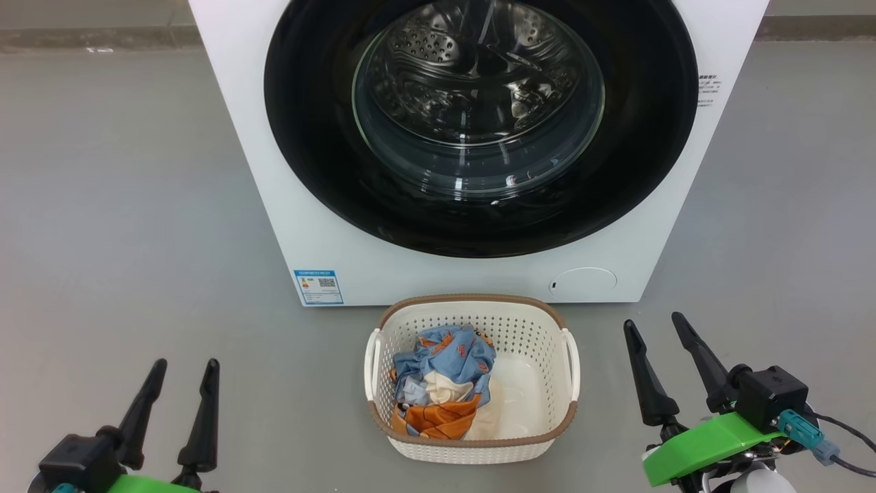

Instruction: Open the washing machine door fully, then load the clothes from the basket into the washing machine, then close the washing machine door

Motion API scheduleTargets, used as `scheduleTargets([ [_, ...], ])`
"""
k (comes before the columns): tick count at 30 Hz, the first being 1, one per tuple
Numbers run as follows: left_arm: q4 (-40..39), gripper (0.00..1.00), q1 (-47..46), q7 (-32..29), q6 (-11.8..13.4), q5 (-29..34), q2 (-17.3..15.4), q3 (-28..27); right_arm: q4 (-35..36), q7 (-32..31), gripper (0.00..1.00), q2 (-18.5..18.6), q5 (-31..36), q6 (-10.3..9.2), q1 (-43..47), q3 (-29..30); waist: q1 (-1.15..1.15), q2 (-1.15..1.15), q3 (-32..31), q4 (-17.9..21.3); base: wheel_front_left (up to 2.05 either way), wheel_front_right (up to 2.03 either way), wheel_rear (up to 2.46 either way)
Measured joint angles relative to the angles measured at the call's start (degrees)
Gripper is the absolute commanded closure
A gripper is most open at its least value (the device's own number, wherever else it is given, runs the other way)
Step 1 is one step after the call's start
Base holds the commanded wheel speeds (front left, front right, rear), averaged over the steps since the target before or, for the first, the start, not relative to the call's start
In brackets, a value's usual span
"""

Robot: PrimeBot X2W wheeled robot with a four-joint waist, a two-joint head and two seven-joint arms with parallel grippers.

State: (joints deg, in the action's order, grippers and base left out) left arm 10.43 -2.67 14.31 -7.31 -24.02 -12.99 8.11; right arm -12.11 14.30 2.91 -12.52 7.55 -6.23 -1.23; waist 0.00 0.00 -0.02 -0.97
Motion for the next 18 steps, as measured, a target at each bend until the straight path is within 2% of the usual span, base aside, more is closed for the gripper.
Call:
scheduleTargets([
  [18, 0.2, 0.0, 0.0, 0.0, 0.0, 0.3, 0.0, -0.1, -0.1, 0.0, 0.0, 0.0, 0.0, 0.0, 0.0, -0.1, 0.0, 0.0, -0.5, -0.1, 0.0, 0.0, 0.0],
])
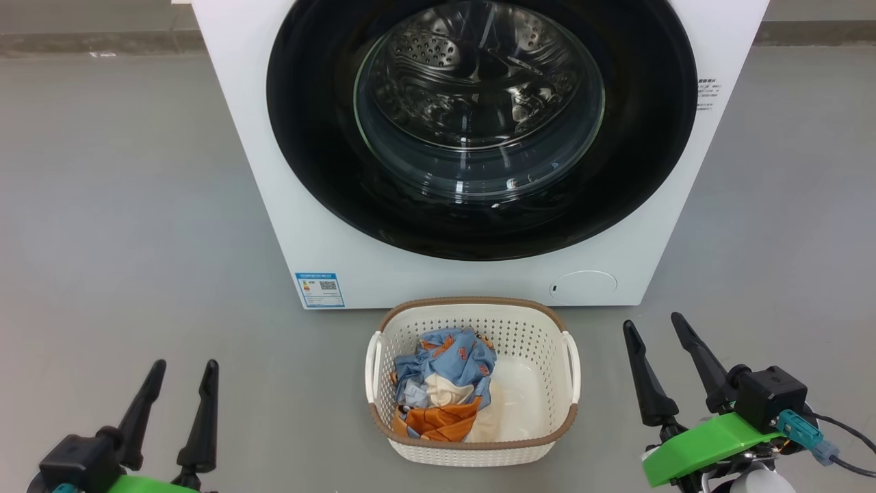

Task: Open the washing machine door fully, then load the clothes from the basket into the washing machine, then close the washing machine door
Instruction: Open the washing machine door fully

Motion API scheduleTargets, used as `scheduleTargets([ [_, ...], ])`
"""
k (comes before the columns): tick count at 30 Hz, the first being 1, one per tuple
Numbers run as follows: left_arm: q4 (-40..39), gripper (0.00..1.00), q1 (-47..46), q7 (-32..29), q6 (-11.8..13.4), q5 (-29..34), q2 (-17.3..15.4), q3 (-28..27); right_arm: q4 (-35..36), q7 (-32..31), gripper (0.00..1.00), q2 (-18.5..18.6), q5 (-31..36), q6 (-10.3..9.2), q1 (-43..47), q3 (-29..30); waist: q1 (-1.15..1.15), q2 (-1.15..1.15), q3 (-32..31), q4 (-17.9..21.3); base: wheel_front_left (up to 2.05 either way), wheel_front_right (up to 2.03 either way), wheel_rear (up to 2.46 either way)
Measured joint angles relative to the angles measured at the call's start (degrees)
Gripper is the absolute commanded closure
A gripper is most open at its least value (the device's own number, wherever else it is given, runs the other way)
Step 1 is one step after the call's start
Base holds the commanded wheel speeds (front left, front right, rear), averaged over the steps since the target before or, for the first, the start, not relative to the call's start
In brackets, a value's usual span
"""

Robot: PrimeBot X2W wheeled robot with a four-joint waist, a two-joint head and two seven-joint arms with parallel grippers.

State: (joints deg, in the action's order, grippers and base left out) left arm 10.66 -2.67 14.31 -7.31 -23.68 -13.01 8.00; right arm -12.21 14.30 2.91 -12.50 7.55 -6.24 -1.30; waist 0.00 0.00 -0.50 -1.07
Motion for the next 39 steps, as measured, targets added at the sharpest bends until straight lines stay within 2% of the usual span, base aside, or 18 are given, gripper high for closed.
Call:
scheduleTargets([
  [18, 0.1, 0.0, 0.0, 0.0, 0.0, 0.8, 0.0, -0.7, -0.1, 0.0, 0.0, 0.0, 0.0, 0.0, 0.0, 0.0, 0.0, 0.0, 0.4, -0.1, 0.14, 0.15, -0.29],
  [39, -0.1, 0.0, -0.1, 0.0, 0.0, -0.3, 0.0, -0.6, -0.1, 0.0, 0.0, 0.0, -0.1, 0.0, 0.0, 0.2, 0.0, 0.0, 0.9, 0.2, 1.08, 1.08, -2.17],
])
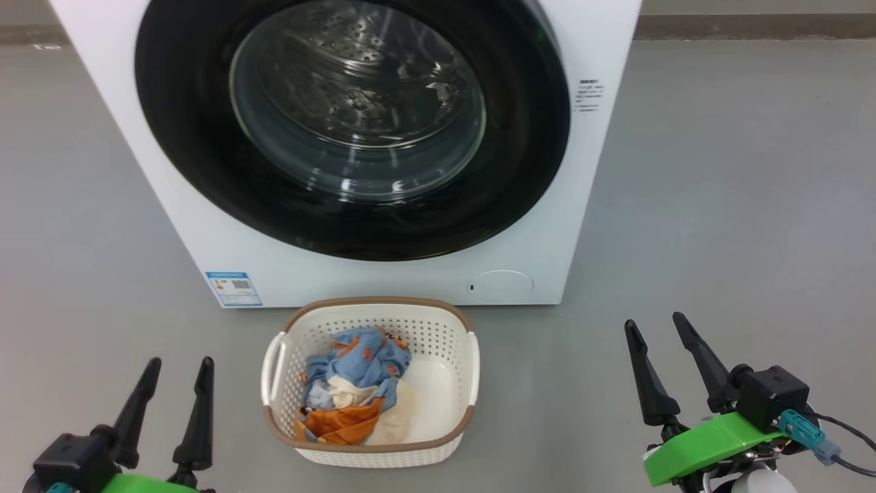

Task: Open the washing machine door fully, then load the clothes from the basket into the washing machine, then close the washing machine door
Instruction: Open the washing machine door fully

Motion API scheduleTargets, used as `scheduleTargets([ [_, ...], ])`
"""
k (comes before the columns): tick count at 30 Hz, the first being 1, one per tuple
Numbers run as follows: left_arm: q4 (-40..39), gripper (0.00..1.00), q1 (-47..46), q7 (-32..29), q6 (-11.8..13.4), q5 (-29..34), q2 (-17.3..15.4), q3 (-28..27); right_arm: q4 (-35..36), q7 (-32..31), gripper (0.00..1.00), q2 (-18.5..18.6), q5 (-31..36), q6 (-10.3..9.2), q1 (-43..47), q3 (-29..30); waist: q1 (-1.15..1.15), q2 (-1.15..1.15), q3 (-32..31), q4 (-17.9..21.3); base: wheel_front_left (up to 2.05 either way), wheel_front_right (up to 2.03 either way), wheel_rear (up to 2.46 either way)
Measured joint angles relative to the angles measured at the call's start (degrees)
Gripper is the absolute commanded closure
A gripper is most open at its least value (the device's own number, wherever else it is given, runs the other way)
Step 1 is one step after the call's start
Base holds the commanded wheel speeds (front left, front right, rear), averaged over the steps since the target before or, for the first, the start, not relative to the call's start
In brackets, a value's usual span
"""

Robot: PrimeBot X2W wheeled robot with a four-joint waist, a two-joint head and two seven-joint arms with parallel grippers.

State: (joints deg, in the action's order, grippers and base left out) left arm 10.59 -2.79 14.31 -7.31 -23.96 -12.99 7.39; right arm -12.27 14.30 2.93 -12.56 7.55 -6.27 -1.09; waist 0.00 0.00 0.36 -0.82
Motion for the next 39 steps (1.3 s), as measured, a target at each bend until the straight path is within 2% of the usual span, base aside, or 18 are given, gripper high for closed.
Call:
scheduleTargets([
  [9, 0.0, 0.0, 0.0, 0.0, 0.0, -0.4, 0.0, 0.2, 0.0, 0.0, 0.0, 0.0, 0.0, 0.0, 0.0, 0.0, 0.0, 0.0, 0.0, 0.0, 0.51, 0.51, -1.02],
  [39, 0.1, 0.0, 0.0, 0.0, 0.0, -0.4, 0.0, 0.2, -0.5, 0.0, 0.0, 0.0, -0.2, 0.0, 0.0, 0.0, 0.0, 0.0, 0.1, -0.1, 0.0, 0.0, -0.01],
])
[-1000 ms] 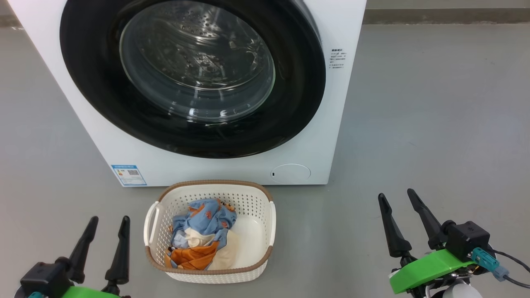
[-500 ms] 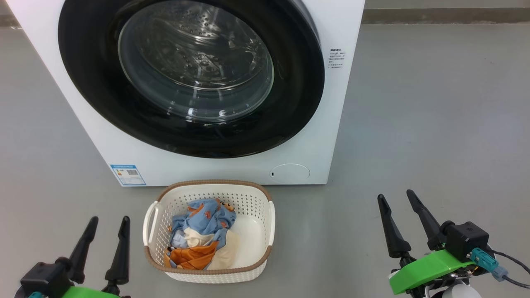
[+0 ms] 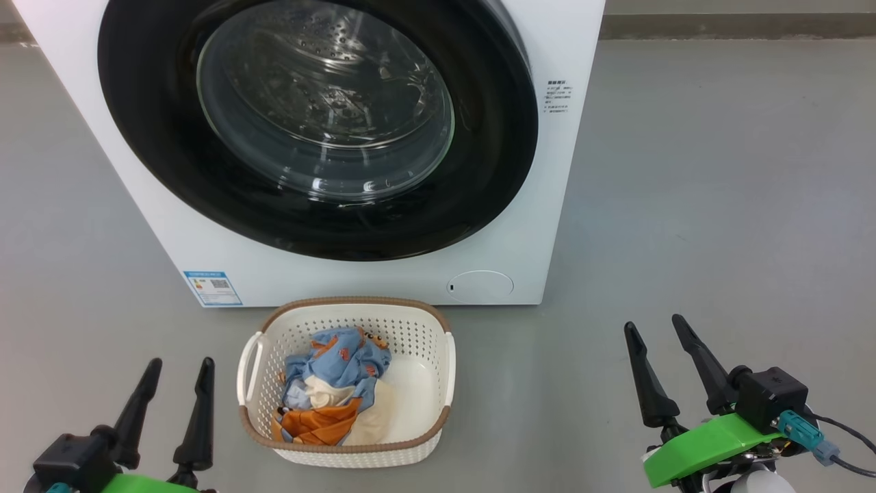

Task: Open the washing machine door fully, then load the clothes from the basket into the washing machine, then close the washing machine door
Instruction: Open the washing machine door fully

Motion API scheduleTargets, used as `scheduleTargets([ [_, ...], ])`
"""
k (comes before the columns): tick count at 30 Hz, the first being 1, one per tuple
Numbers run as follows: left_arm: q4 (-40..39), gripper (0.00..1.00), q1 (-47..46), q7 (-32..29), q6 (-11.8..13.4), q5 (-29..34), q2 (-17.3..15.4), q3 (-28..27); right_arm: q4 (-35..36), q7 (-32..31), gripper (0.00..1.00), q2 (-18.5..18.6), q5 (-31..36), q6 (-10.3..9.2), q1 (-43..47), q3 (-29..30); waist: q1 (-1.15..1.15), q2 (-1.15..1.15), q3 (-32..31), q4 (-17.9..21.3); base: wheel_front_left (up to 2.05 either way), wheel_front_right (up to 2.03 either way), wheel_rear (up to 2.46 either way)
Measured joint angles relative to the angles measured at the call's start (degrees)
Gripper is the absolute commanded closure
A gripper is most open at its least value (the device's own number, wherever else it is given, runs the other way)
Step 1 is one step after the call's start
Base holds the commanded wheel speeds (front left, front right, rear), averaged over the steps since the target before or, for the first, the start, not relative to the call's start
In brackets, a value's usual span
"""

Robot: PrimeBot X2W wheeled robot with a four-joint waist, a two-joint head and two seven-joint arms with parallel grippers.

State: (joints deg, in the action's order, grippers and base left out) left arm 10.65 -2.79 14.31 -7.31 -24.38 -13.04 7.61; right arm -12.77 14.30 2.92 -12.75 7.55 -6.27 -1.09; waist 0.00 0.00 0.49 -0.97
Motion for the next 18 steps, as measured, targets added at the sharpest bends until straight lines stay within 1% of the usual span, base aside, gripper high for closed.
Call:
scheduleTargets([
  [9, 0.0, 0.0, 0.0, 0.0, 0.0, 0.0, -0.1, 0.1, 0.0, 0.0, 0.0, 0.0, 0.0, 0.0, 0.0, 0.1, 0.0, 0.0, 0.5, -0.2, 0.0, 0.0, 0.0],
  [18, 0.0, 0.0, 0.0, 0.0, 0.0, -0.1, -1.1, 0.7, -0.4, 0.0, 0.0, 0.0, 0.0, 0.0, -0.1, 0.1, 0.0, 0.0, 0.8, -0.5, 0.0, 0.0, 0.0],
])
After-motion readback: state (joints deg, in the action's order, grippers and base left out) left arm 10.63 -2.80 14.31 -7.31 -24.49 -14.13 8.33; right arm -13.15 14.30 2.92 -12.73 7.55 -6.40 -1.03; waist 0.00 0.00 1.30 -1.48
